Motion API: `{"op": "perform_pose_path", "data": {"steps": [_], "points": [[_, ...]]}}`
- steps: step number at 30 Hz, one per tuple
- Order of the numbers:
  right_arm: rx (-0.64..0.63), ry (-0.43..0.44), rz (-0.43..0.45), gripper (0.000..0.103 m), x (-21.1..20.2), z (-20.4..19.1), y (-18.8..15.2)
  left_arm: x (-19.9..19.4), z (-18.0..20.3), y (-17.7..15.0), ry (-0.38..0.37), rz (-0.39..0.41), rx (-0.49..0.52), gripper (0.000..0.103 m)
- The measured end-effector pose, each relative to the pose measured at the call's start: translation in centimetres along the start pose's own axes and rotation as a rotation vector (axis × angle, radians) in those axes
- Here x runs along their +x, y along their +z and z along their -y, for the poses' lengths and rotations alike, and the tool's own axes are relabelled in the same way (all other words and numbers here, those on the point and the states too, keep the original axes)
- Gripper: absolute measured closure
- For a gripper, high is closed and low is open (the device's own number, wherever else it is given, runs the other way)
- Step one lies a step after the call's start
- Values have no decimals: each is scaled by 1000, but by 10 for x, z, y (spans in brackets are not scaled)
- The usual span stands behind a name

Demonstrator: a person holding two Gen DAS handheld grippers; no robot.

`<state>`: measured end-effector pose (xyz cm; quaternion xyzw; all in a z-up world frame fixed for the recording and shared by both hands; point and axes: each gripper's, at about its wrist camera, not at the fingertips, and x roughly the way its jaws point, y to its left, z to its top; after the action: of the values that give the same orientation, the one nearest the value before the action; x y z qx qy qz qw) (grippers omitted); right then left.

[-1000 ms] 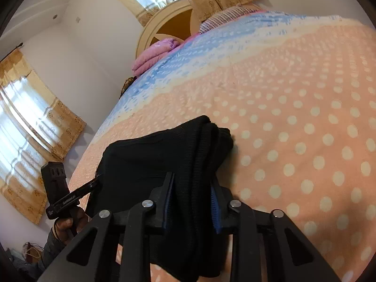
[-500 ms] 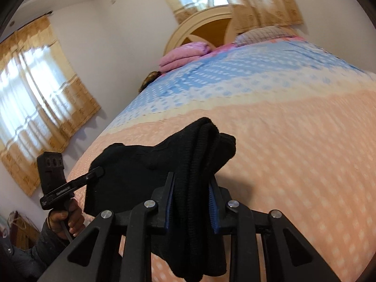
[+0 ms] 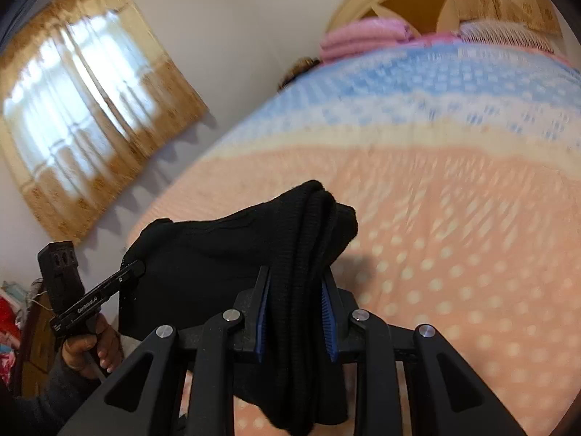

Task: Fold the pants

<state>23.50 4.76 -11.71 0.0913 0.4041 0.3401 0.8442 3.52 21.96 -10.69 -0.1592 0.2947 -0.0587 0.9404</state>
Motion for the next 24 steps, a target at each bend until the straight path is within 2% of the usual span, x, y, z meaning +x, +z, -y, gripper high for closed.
{"op": "perform_pose_path", "data": {"steps": [1,2,3,5,8,11,16,20,24], "points": [[10,-17,-14,77,10,3,-3,12,-6,-8,32,-38,-3,88],[22,-34,-20,76,16,10,-6,20,-11,-15,48,-62,-10,78],[54,-25,-15,74,18,19,-8,27,-14,-23,60,-73,-20,73],[145,13,-27,64,19,39,-9,29,-12,-30,89,-65,-15,57],[209,48,-21,59,8,58,-10,28,-5,-33,125,-50,6,45],[218,36,5,54,-3,63,-14,23,-3,-33,157,-57,13,35],[259,36,45,52,-17,71,-23,9,-11,-33,193,-59,14,28],[235,3,63,52,-25,66,-26,2,-9,-31,233,-58,13,28],[268,-116,136,52,-52,71,-35,-11,3,-29,265,-30,43,28]]}}
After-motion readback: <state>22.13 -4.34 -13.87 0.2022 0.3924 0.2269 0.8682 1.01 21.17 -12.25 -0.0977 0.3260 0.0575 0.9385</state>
